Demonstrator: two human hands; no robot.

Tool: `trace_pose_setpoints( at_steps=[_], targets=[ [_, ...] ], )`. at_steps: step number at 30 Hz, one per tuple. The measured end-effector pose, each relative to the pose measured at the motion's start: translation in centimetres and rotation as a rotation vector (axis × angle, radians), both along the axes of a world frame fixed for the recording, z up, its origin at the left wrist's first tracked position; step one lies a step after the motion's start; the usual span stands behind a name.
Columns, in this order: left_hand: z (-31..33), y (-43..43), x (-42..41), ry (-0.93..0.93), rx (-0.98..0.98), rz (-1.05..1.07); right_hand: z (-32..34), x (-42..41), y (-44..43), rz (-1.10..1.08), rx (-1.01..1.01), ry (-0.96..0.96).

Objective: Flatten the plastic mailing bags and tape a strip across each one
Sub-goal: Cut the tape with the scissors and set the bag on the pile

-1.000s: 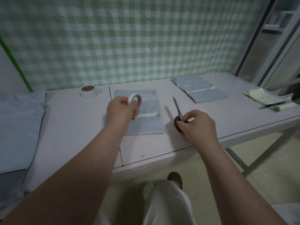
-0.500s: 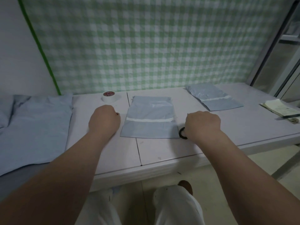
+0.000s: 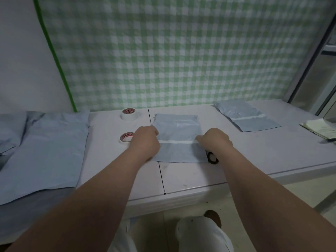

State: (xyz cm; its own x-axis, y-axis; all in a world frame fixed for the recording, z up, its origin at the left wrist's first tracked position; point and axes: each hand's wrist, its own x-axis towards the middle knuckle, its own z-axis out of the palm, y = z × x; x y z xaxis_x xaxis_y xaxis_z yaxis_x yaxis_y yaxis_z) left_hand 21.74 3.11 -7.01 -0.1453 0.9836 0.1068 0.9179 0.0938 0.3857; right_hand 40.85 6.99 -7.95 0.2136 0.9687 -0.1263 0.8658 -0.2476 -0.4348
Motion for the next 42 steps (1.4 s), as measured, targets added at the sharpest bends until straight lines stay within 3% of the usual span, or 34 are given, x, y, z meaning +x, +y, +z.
trace_pose_setpoints(
  at_steps=[4, 6, 8, 10, 12, 15, 19, 25, 36, 39, 42],
  targets=[
    [0.3, 0.7, 0.0, -0.215, -0.03, 0.055, 0.7, 0.0, 0.7, -0.002, 0.038, 0.099],
    [0.7, 1.0, 0.3, -0.697, -0.102, 0.124, 1.6, 0.0, 1.3, 0.03, 0.083, 0.273],
    [1.5, 1.0, 0.5, -1.255, -0.208, 0.16, 2.6, 0.1, 1.9, -0.021, 0.074, 0.602],
    [2.1, 1.0, 0.5, -1.57, -0.268, 0.166, 3.4, 0.6, 1.9, -0.102, -0.04, 1.004],
    [2.4, 1.3, 0.8, -1.739, -0.267, 0.147, 4.2, 1.5, 1.7, -0.086, -0.163, 1.274],
    [3.3, 1.8, 1.9, -1.719, -0.263, 0.032, 5.2, 2.9, 1.8, -0.02, -0.192, 1.529],
    [5.4, 3.1, 5.1, -1.67, -0.239, -0.111, 6.4, 5.6, 3.4, -0.066, -0.063, 1.766],
    [7.3, 6.4, 12.2, -1.652, -0.252, -0.243, 7.2, 11.7, 6.1, -0.113, 0.053, 1.911],
    [4.8, 14.5, 22.4, -1.602, -0.31, -0.36, 5.4, 20.1, 11.4, -0.196, 0.302, 1.888],
    [3.7, 14.8, 23.6, -1.57, -0.315, -0.351, 4.0, 21.5, 12.5, -0.238, 0.315, 1.819],
    [2.6, 14.3, 24.4, -1.486, -0.369, -0.328, 2.6, 23.3, 12.8, -0.274, 0.318, 1.626]
  ],
)
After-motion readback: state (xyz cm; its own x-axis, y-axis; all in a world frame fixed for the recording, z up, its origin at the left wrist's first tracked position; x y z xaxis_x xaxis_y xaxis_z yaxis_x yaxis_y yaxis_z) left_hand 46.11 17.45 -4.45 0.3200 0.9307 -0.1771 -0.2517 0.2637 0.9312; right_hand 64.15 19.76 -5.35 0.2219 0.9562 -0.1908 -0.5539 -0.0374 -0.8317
